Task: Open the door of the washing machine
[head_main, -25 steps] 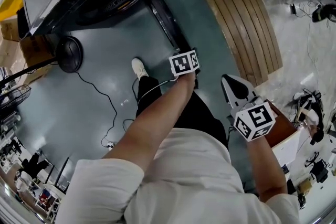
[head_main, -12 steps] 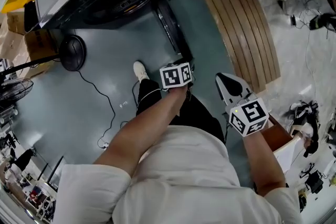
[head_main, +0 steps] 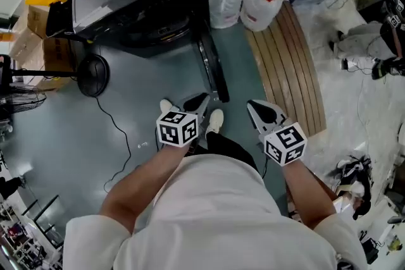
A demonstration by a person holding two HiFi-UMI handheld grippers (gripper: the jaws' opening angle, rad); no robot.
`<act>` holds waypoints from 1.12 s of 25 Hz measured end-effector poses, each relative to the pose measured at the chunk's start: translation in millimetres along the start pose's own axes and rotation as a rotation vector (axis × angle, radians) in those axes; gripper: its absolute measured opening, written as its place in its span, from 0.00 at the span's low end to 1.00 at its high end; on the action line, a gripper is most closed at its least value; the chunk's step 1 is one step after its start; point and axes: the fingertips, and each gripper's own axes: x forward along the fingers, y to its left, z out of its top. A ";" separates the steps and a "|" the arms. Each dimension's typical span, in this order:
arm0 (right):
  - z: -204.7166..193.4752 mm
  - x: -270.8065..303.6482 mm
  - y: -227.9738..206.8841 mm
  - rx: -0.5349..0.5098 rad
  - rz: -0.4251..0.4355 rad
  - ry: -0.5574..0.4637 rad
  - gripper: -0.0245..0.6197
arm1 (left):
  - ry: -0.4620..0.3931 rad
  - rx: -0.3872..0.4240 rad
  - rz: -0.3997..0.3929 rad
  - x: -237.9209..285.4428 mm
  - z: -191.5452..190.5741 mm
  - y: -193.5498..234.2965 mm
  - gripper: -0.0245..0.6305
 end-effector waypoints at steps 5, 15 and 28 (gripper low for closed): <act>29.4 3.0 26.2 -0.067 0.082 -0.028 0.05 | -0.129 0.121 -0.010 -80.5 44.6 -10.4 0.06; 63.3 8.2 71.1 -0.179 0.212 -0.052 0.05 | -0.241 0.216 0.030 -161.2 57.8 -21.1 0.06; 57.4 8.1 94.0 -0.216 0.241 -0.038 0.05 | -0.281 0.187 0.034 -179.7 50.7 -17.3 0.06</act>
